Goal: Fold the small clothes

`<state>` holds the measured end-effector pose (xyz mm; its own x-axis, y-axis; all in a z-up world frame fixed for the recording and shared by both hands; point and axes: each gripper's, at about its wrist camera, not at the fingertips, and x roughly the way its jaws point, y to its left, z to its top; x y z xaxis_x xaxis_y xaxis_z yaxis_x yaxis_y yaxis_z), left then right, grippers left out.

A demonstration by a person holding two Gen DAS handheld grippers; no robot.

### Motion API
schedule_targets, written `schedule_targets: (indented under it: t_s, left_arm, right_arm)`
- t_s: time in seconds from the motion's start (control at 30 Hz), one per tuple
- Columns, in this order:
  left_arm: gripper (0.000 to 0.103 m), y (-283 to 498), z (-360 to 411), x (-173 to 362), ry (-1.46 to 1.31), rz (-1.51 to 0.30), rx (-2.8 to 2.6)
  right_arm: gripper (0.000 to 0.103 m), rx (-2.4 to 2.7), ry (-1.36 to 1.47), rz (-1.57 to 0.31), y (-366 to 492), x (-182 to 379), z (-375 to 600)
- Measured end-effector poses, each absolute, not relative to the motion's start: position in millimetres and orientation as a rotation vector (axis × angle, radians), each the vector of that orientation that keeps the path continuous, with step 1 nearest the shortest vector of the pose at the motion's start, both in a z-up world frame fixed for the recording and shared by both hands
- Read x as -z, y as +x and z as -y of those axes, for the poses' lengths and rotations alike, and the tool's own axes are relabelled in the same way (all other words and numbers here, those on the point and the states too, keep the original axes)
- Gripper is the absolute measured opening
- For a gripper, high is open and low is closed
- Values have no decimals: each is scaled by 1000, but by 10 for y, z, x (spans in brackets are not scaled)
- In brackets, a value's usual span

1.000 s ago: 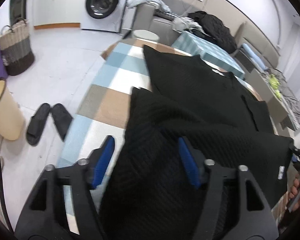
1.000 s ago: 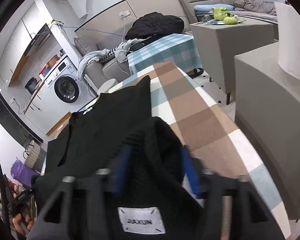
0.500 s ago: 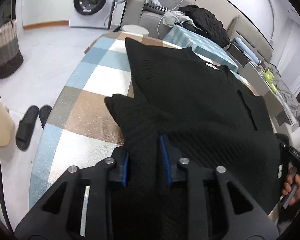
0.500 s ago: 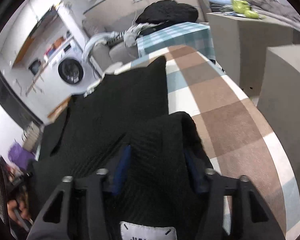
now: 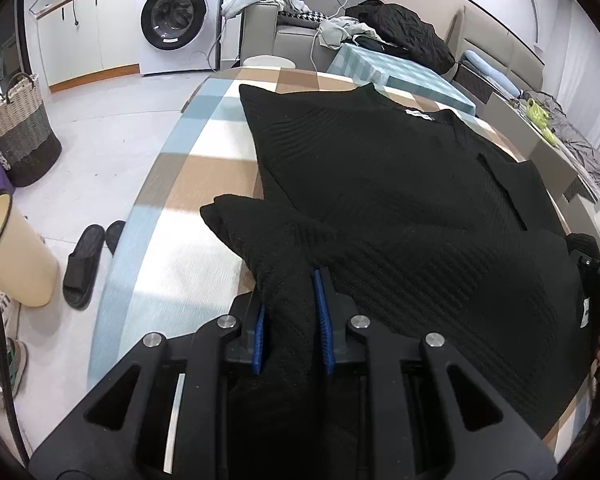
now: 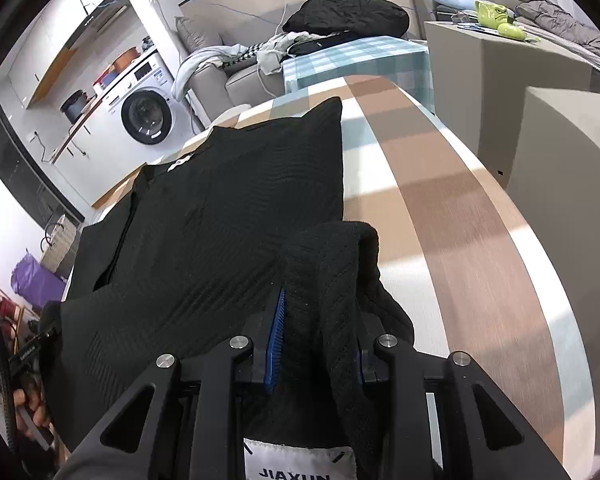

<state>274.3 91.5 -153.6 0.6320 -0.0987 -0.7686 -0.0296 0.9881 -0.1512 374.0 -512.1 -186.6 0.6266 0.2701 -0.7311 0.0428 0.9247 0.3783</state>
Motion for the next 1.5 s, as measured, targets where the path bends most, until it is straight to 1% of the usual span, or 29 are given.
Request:
schedule_targets:
  t_s: [0.23,0.5,0.57,0.6,0.63,0.73,0.83,0.97,1.03,1.07,1.13,1.17,1.2,1.23,1.3,1.33,1.5]
  left_arm:
    - [18,2247,-934,1524,-162,-891,32]
    - [19,1787,-961,1503,-164,-902,30]
    - [29,1725,-988,1490,-171,-902,16]
    - [41,1697,-1006,1482,-176,-906,10]
    - [47,1677,-1025,1469,-183,-908,3]
    - [47,1539,-1100,1403,-187,-893,-15]
    - [47,1408,-1184,1394,-189,-897,-37]
    - [47,1297,-1287,1436,-242,-899,-26]
    - [46,1278,-1295,1453,-257,-898,-13]
    - [42,1285,-1290,1459,-263,-896,-13]
    - [21,1313,-1272,1459,-280,-894,5]
    - [17,1324,-1260,1452,-282,-892,13]
    - [11,1319,-1243,1426,-274,-883,13]
    - [7,1297,-1226,1390,-261,-871,12]
    - [6,1270,-1204,1315,-246,-844,13]
    - [6,1250,-1203,1278,-246,-834,12]
    - [5,1165,-1224,1032,-260,-759,5]
  right_arm:
    - [26,-158,355,-908,3238,1881,5110]
    - [27,-171,353,-934,2880,1878,5093]
    - [35,-172,358,-935,2869,1886,5107]
    - [43,-168,368,-934,2870,1881,5130]
    - [44,-165,380,-933,2854,1868,5157]
    - [45,-189,380,-915,2776,1790,5218]
    - [52,-201,367,-899,2645,1722,5308]
    - [52,-221,361,-902,2444,1751,5421]
    - [52,-240,385,-913,2381,1788,5451]
    - [52,-248,387,-913,2350,1800,5457]
    - [52,-256,382,-907,2319,1815,5456]
    - [52,-256,381,-897,2310,1819,5455]
    - [45,-252,379,-892,2315,1821,5451]
    - [26,-250,367,-892,2295,1820,5441]
    - [9,-247,317,-881,2278,1771,5398]
    - [5,-254,303,-859,2255,1732,5393]
    - [3,-279,338,-698,2099,1403,5470]
